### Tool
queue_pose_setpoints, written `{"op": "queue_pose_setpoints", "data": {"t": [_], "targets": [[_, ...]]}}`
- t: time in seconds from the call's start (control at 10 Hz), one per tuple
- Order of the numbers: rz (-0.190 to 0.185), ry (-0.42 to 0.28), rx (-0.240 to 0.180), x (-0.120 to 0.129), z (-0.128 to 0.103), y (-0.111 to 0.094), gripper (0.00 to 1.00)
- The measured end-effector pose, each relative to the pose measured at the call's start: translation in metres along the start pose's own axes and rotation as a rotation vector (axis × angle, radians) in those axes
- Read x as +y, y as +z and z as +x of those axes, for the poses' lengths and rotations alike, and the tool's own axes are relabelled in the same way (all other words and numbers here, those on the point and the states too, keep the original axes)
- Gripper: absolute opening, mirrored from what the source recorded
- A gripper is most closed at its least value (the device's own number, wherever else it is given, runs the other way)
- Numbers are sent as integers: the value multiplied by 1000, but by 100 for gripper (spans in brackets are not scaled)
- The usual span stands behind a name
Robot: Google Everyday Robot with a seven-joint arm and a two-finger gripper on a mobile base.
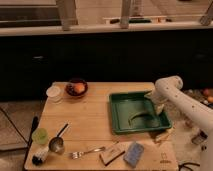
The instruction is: Place pepper in table surface
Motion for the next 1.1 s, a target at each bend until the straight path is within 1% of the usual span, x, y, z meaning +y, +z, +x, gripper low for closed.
{"op": "queue_pose_setpoints", "data": {"t": [0.4, 0.5, 0.9, 1.1], "targets": [[-25, -55, -1, 4, -24, -7, 80], [-37, -70, -4, 5, -30, -7, 80], [-70, -135, -35, 3, -57, -4, 80], [-81, -154, -43, 1, -67, -4, 80]]}}
